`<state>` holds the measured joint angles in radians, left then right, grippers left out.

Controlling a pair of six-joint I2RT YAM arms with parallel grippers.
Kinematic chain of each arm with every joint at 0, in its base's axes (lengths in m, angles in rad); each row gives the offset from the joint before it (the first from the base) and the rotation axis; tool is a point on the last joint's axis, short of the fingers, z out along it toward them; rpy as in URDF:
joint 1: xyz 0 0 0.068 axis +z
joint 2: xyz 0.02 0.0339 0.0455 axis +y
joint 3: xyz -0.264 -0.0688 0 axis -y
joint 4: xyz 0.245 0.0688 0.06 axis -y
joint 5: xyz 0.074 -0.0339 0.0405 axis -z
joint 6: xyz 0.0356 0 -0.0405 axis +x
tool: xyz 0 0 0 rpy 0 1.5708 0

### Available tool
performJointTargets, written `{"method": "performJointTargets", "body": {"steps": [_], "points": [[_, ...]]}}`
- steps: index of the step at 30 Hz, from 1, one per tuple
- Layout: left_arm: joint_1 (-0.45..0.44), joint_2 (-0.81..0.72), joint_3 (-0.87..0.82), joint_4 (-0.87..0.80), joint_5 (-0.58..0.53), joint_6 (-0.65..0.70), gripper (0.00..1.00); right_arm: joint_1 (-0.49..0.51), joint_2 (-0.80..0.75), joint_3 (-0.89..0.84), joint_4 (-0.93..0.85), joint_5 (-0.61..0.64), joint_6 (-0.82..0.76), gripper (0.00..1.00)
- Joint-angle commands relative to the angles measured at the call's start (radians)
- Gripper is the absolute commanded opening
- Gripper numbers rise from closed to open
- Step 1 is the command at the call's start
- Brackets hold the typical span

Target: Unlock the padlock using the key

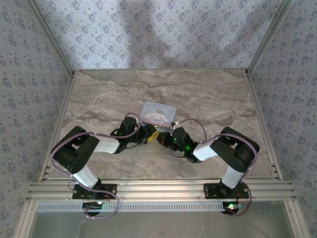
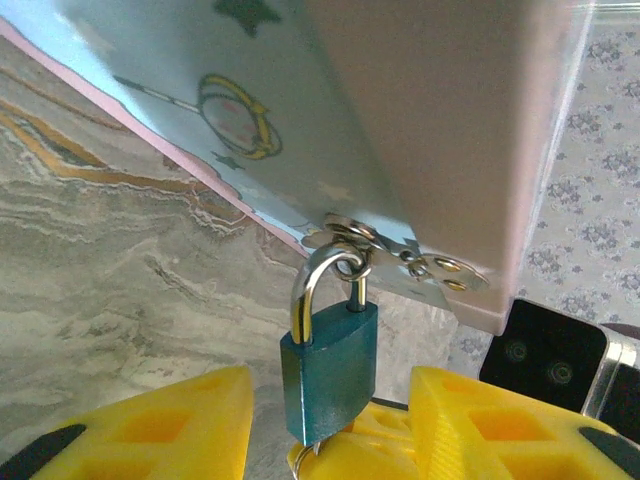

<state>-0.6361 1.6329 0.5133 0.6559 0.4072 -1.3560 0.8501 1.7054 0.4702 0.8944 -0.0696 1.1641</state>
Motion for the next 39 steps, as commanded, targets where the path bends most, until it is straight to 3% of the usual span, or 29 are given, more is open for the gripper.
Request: {"method": "performJointTargets", "body": {"steps": [1, 17, 23, 30, 35, 39], "points": [[-0.009, 0.012, 0.006, 0.034, -0.003, -0.003, 0.4, -0.005, 0.003, 0.012, 0.038, -0.009, 0.025, 0.0], [-0.015, 0.019, 0.005, 0.04, -0.026, -0.006, 0.2, -0.009, -0.01, 0.001, 0.046, -0.016, 0.032, 0.01], [-0.026, 0.01, 0.008, 0.041, -0.037, -0.012, 0.1, -0.013, -0.022, -0.018, 0.051, -0.01, 0.025, 0.2], [-0.031, 0.002, 0.013, 0.028, -0.044, -0.023, 0.07, -0.025, -0.081, -0.054, 0.007, 0.013, -0.029, 0.34], [-0.033, -0.013, 0.016, 0.012, -0.05, -0.032, 0.05, -0.037, -0.193, -0.067, -0.161, 0.054, -0.146, 0.46], [-0.034, -0.027, 0.022, -0.011, -0.053, -0.037, 0.05, -0.047, -0.314, -0.067, -0.313, 0.102, -0.293, 0.48]]}}
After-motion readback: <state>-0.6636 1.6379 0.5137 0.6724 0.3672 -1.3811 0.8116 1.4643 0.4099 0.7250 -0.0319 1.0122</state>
